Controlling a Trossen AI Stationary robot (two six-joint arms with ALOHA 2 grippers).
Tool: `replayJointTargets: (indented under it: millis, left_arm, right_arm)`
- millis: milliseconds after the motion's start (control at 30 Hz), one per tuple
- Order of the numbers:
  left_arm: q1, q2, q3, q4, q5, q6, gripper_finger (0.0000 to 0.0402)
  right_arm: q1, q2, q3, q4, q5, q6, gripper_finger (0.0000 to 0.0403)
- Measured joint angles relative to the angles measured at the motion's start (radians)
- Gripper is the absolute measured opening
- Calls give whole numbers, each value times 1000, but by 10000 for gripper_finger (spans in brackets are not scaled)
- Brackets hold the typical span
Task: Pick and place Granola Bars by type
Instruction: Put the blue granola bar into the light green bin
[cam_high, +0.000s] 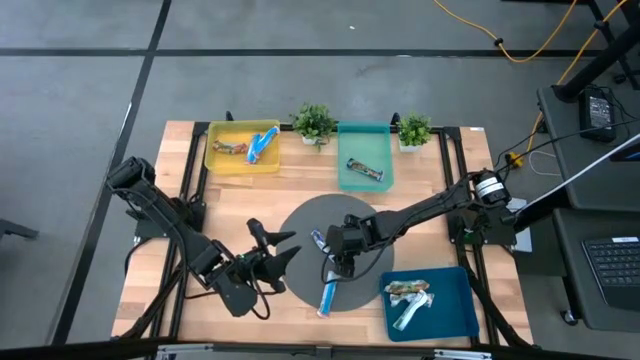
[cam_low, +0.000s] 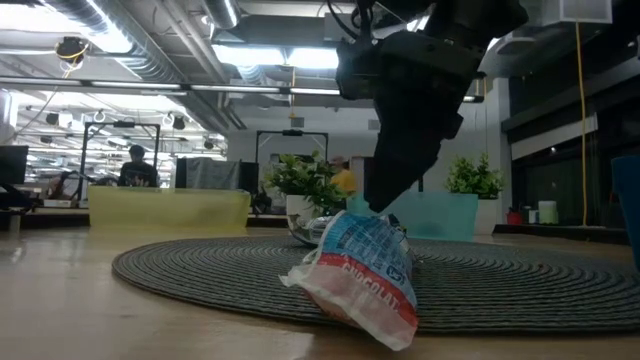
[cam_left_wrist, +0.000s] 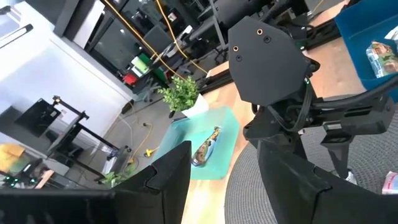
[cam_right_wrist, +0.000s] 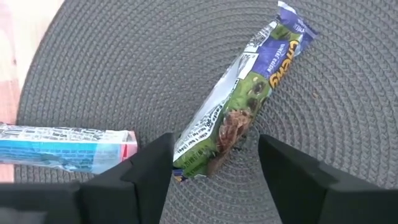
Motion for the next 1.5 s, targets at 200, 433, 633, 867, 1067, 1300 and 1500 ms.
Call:
replayJointTargets:
  millis: [200, 433, 633, 867, 1067, 1300, 1500]
  left_arm:
    - [0, 0, 0, 0, 0, 23, 177]
    - [0, 0, 0, 0, -40, 23, 177]
    - [0, 0, 0, -1, -41, 23, 177]
    - [0, 0, 0, -1, -41, 15, 177]
    - [0, 0, 0, -1, -40, 6, 177]
    - [0, 0, 0, -2, -30, -13, 177]
    - [-2, 0, 1, -24, -29, -48, 177]
  right_arm:
    - [-3, 18, 0, 0, 0, -1, 225]
    - [-14, 65, 0, 31, 0, -18, 197]
    - [-14, 71, 0, 35, 0, -24, 135]
    - [-14, 70, 0, 35, 0, -50, 53]
    - [-9, 71, 28, 25, -34, -97, 16]
    - [22, 48, 182, -193, 11, -156, 29]
    - [76, 6, 319, -412, 167, -182, 14]
